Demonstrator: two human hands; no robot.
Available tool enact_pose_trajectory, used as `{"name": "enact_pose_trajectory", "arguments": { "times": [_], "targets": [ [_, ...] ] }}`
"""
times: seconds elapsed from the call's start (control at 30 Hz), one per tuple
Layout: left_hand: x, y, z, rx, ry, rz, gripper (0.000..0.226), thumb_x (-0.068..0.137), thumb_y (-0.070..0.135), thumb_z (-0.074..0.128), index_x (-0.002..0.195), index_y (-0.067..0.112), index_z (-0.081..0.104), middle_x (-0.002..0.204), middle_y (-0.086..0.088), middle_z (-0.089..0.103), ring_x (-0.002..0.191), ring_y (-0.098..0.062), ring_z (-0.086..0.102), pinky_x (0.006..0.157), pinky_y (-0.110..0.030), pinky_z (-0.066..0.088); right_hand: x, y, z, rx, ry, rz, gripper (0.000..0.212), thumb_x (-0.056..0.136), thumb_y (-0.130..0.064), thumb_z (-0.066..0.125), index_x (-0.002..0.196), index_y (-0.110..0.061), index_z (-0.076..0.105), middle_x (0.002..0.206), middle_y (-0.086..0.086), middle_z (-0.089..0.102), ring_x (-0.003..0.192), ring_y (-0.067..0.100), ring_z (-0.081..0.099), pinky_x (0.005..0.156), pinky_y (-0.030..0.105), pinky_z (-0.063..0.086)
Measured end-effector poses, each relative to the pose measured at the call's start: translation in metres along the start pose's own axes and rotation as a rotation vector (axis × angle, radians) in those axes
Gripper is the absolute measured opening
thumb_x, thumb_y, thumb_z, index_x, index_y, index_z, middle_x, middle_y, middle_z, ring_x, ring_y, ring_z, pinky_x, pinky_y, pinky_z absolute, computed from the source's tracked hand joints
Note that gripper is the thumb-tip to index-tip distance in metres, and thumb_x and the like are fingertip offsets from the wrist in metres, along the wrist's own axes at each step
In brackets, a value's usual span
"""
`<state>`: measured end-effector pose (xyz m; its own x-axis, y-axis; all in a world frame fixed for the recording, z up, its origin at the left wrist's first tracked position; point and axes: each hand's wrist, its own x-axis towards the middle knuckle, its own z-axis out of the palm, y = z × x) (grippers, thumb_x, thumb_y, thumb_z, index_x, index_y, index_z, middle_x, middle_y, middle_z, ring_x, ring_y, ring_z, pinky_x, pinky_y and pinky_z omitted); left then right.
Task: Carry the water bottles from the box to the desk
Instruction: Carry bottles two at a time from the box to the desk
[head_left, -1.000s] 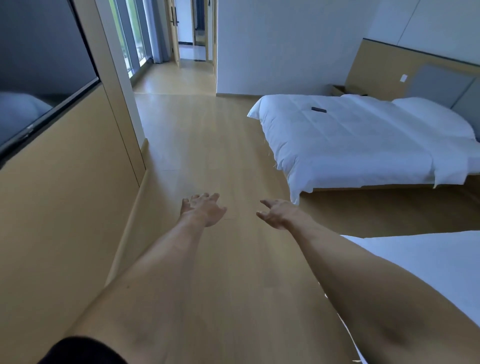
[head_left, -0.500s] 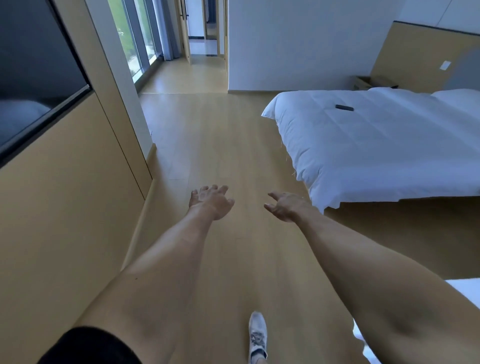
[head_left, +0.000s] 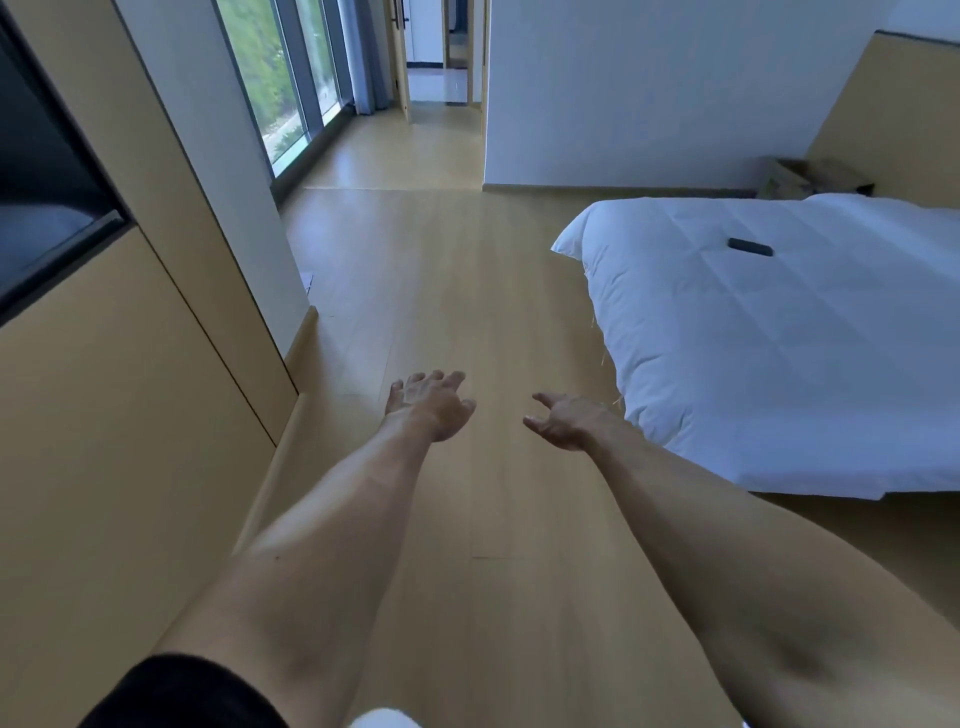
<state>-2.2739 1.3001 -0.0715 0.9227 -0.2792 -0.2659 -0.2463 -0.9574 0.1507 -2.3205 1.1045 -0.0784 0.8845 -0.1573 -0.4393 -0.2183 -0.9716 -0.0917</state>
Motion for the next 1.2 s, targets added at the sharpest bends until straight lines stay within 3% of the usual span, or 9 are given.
{"name": "enact_pose_trajectory", "arguments": {
  "times": [0.37, 0.67, 1.2],
  "targets": [
    [0.213, -0.029, -0.034, -0.021, -0.046, 0.043, 0.054, 0.104, 0.046, 0.035, 0.156, 0.03, 0.03, 0.16, -0.003, 0.036, 0.144, -0.03, 0.035, 0.117, -0.046, 0.026, 0.189, -0.007, -0.082, -0.012, 0.01, 0.039, 0.062, 0.101, -0.058, 0.034, 0.157, -0.034, 0.022, 0.159, 0.003, 0.034, 0.143, 0.025, 0.037, 0.114, 0.042, 0.035],
    [0.418, -0.064, -0.111, 0.0, -0.045, 0.105, 0.055, 0.104, 0.046, 0.036, 0.156, 0.03, 0.031, 0.159, -0.003, 0.038, 0.144, -0.029, 0.034, 0.117, -0.046, 0.027, 0.352, -0.042, -0.19, -0.001, 0.017, 0.112, 0.06, 0.102, -0.056, 0.034, 0.156, -0.034, 0.022, 0.158, 0.0, 0.036, 0.143, 0.023, 0.037, 0.11, 0.041, 0.033],
    [0.69, -0.068, -0.181, 0.053, -0.02, 0.119, 0.056, 0.103, 0.051, 0.035, 0.155, 0.032, 0.03, 0.158, -0.001, 0.037, 0.145, -0.028, 0.033, 0.118, -0.048, 0.024, 0.62, -0.035, -0.299, 0.009, 0.039, 0.095, 0.062, 0.101, -0.057, 0.035, 0.156, -0.035, 0.021, 0.156, 0.005, 0.035, 0.141, 0.028, 0.037, 0.112, 0.045, 0.035]
  ]
}}
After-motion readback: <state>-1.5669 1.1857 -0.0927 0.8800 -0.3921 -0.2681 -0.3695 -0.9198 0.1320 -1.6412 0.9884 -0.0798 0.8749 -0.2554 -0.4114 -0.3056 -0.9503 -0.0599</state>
